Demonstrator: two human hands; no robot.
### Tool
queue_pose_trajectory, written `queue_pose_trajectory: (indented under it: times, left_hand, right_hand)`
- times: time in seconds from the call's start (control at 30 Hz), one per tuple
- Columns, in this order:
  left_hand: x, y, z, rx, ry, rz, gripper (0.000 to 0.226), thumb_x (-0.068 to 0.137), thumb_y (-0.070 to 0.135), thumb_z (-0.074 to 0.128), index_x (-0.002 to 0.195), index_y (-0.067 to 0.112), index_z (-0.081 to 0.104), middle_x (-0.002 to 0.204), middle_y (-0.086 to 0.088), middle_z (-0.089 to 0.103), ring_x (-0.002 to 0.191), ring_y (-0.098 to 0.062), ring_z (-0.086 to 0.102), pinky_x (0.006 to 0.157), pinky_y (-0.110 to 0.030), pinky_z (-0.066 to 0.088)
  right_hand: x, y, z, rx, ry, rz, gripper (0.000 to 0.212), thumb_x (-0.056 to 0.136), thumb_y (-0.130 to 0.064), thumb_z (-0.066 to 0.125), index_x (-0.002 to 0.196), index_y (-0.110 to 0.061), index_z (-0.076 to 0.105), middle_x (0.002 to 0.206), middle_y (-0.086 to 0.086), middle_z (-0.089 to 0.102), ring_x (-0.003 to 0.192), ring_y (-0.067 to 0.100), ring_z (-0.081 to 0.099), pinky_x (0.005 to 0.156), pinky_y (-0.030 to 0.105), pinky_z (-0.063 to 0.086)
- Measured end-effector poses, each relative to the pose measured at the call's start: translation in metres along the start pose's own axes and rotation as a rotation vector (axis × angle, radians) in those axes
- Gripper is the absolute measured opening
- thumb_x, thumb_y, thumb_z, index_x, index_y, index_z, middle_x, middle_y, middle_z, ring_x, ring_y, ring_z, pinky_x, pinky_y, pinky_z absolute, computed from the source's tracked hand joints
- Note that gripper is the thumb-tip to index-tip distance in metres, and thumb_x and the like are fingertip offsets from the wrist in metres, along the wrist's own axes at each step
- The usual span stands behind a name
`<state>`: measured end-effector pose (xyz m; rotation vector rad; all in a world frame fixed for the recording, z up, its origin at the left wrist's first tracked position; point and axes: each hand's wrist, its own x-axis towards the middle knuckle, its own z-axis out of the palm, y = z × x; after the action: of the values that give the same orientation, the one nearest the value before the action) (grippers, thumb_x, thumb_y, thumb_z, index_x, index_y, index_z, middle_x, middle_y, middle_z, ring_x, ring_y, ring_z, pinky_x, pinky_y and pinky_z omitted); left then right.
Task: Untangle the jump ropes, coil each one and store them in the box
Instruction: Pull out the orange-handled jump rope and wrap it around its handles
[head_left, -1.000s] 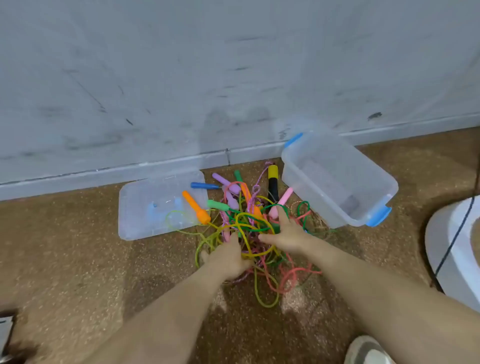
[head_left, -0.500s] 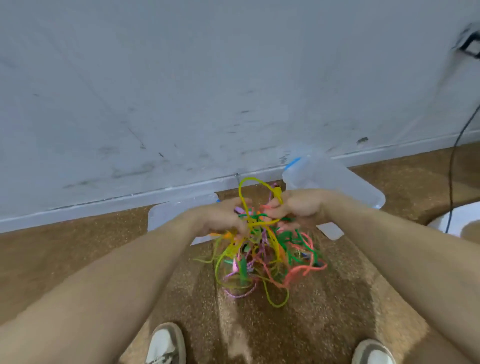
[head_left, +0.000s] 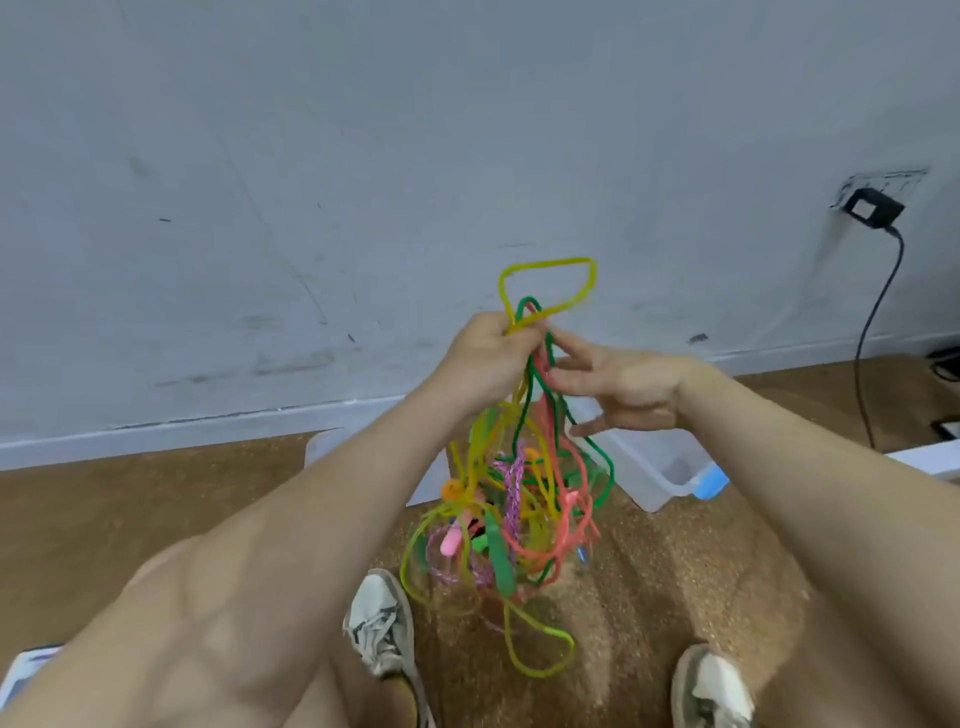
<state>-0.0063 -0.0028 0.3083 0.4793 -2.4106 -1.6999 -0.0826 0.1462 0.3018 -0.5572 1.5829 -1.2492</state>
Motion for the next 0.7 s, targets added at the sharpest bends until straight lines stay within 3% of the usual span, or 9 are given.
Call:
queue_pose_trajectory:
  times: [0.07,0.13,0.2,0.3,0.33,0.4,0.53,0.63,0.7]
  left_hand:
    - [0.008,0.023,0.003,-0.287,-0.024,0.027,0.039,0.098,0.024,0.048,0.060,0.017,0.050,0.040,0.008,0.039,0.035,-0.008,0.034,0.042,-0.023,0.024]
    - [0.016,0.044,0.001,-0.605,-0.006,-0.004,0.038,0.099,0.022,0.044,0.062,0.014,0.046,0.034,0.007,0.032,0.030,-0.009,0.027,0.039,-0.019,0.017]
    - [0.025,0.058,-0.007,-0.831,0.021,-0.027,0.036,0.099,0.020,0.042,0.064,0.012,0.043,0.032,0.006,0.025,0.026,-0.008,0.023,0.036,-0.016,0.017]
    - [0.035,0.062,-0.020,-0.903,0.016,-0.018,0.033,0.097,0.018,0.042,0.064,0.012,0.042,0.033,0.006,0.022,0.025,-0.007,0.019,0.034,-0.014,0.017]
    - [0.038,0.061,-0.027,-0.841,0.012,-0.027,0.033,0.095,0.018,0.044,0.063,0.012,0.043,0.034,0.005,0.022,0.026,-0.007,0.018,0.035,-0.014,0.015]
    - [0.042,0.056,-0.045,-0.456,0.056,-0.056,0.030,0.091,0.018,0.052,0.062,0.014,0.048,0.038,0.004,0.024,0.031,-0.009,0.019,0.040,-0.017,0.013]
    - [0.040,0.033,-0.087,0.553,-0.027,-0.167,0.022,0.086,0.032,0.066,0.078,0.012,0.062,0.059,-0.003,0.046,0.050,-0.017,0.038,0.048,-0.024,0.028]
    - [0.037,0.015,-0.099,0.755,-0.237,-0.296,0.026,0.086,0.030,0.069,0.092,0.005,0.066,0.064,-0.004,0.057,0.050,-0.016,0.052,0.052,-0.020,0.041]
    - [0.036,0.012,-0.101,0.867,-0.312,-0.351,0.023,0.084,0.025,0.071,0.098,0.008,0.069,0.074,-0.005,0.066,0.062,-0.012,0.062,0.058,-0.016,0.046]
  right_hand:
    - [0.014,0.018,0.009,-0.164,-0.057,0.019,0.070,0.085,-0.013,0.071,0.140,-0.033,0.034,0.118,-0.018,0.064,0.101,0.003,0.065,0.081,0.028,0.055]
    - [0.031,0.035,0.017,-0.273,0.026,0.027,0.077,0.076,-0.018,0.081,0.141,-0.018,0.040,0.122,-0.006,0.066,0.109,0.009,0.064,0.095,0.034,0.053]
    - [0.045,0.043,0.019,-0.256,0.175,0.016,0.064,0.075,-0.021,0.083,0.130,-0.014,0.052,0.114,0.000,0.070,0.103,0.014,0.068,0.094,0.034,0.053]
    - [0.054,0.037,0.013,-0.377,0.279,0.085,0.020,0.081,-0.017,0.076,0.096,-0.019,0.063,0.077,-0.003,0.068,0.068,0.012,0.065,0.063,0.021,0.050]
    - [0.053,0.035,0.008,-0.427,0.336,0.127,0.011,0.082,-0.018,0.073,0.083,-0.018,0.062,0.067,-0.002,0.063,0.058,0.014,0.059,0.054,0.022,0.044]
    - [0.052,0.037,-0.006,-0.376,0.422,0.177,0.019,0.084,-0.019,0.070,0.071,-0.015,0.056,0.060,0.005,0.056,0.054,0.021,0.051,0.053,0.024,0.038]
    - [0.043,0.018,-0.024,0.104,0.566,0.093,0.012,0.090,-0.013,0.062,0.078,-0.013,0.058,0.057,0.006,0.052,0.043,0.018,0.049,0.058,0.031,0.042]
    - [0.038,-0.020,-0.033,0.378,0.534,-0.060,0.018,0.093,-0.010,0.056,0.076,-0.013,0.059,0.059,0.005,0.055,0.047,0.016,0.052,0.055,0.028,0.045]
    - [0.028,-0.044,-0.032,0.379,0.471,-0.106,0.017,0.093,-0.010,0.056,0.076,-0.011,0.061,0.056,0.004,0.059,0.046,0.016,0.055,0.053,0.027,0.049]
